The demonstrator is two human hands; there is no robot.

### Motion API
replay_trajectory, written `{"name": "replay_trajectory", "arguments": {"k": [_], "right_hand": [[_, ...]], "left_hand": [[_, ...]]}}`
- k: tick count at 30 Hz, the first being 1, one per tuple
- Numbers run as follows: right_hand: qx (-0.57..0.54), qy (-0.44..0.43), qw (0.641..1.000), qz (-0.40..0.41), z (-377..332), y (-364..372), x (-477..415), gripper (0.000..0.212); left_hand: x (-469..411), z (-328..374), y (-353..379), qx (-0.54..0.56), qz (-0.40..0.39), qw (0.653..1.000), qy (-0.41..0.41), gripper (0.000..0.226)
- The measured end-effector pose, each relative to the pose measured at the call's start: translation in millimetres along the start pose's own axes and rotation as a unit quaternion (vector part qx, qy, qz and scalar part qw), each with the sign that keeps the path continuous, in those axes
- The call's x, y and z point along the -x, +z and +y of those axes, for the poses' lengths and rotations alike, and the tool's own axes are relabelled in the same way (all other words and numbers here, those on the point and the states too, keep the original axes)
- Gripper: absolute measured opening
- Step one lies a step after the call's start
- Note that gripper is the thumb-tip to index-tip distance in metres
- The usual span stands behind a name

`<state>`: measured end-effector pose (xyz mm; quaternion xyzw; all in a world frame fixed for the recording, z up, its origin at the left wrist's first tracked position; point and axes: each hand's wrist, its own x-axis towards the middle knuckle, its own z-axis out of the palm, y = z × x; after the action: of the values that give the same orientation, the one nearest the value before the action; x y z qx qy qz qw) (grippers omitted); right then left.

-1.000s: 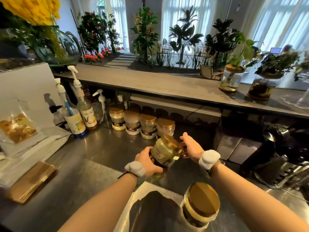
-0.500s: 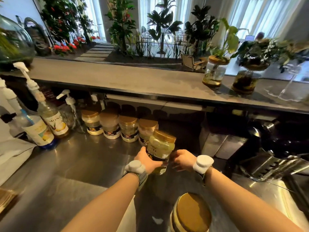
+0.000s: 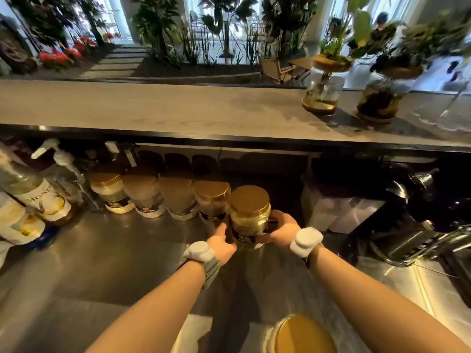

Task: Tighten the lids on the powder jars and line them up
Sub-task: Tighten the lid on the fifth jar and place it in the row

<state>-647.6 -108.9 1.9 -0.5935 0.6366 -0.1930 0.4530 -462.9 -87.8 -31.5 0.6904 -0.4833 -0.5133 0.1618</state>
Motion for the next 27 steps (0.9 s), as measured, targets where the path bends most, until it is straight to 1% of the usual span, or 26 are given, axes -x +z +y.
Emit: {"name": "replay_trajectory", "arguments": {"k": [2,5,11,15,21,24,27], "right_hand": [[0.011,0.003,1.0,0.004,0.7,-0.2,-7.2,0.067],[0.034,-0.003,0.999,0.028,1.9,0.9,-18.6,0.07],[0.025,-0.018,0.999,0.044,10.6,1.2,-34.0,0.07],[0.005,-0.027,0.998,0.048,14.0,4.7,-40.8,0.069],[0.003,-0.026,0.998,0.049,21.8,11.7,-45.3,0.07],[-0.022,-0.03,0.998,0.054,30.4,16.0,-43.0,0.067],[-0.059,-0.015,0.997,0.052,36.2,15.9,-37.9,0.055]], "left_hand": [[-8.6,1.2,1.3,0.018,-0.002,1.0,0.004,0.064],[-20.7,1.8,4.0,0.033,0.028,0.999,0.006,0.068],[-44.0,-6.0,9.0,0.093,0.029,0.995,0.022,0.064],[-50.0,-7.4,9.7,0.097,0.023,0.995,0.031,0.061],[-49.9,-9.9,10.3,0.086,0.015,0.995,0.036,0.059],[-44.5,-10.3,12.7,0.122,0.005,0.992,0.033,0.068],[-38.2,-9.7,18.3,0.169,0.002,0.985,0.026,0.077]]}}
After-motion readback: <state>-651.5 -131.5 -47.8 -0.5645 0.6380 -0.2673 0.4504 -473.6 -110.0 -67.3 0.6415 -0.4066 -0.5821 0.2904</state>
